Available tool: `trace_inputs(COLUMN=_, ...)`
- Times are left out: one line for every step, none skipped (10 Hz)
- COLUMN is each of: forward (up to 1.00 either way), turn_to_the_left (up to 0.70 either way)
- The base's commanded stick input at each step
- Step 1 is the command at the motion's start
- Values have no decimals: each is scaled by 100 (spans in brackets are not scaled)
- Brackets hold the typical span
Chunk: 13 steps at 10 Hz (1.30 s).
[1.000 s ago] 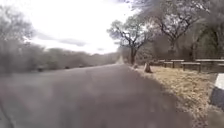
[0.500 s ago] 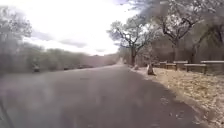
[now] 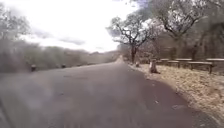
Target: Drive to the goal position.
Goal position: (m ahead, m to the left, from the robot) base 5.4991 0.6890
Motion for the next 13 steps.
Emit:
trace_inputs(forward=70, turn_to_the_left=0)
trace_inputs(forward=70, turn_to_the_left=0)
trace_inputs(forward=70, turn_to_the_left=0)
trace_inputs(forward=70, turn_to_the_left=0)
trace_inputs(forward=70, turn_to_the_left=0)
trace_inputs(forward=70, turn_to_the_left=0)
trace_inputs(forward=70, turn_to_the_left=0)
trace_inputs(forward=70, turn_to_the_left=0)
trace_inputs(forward=70, turn_to_the_left=0)
trace_inputs(forward=70, turn_to_the_left=0)
trace_inputs(forward=70, turn_to_the_left=0)
trace_inputs(forward=70, turn_to_the_left=0)
trace_inputs(forward=70, turn_to_the_left=0)
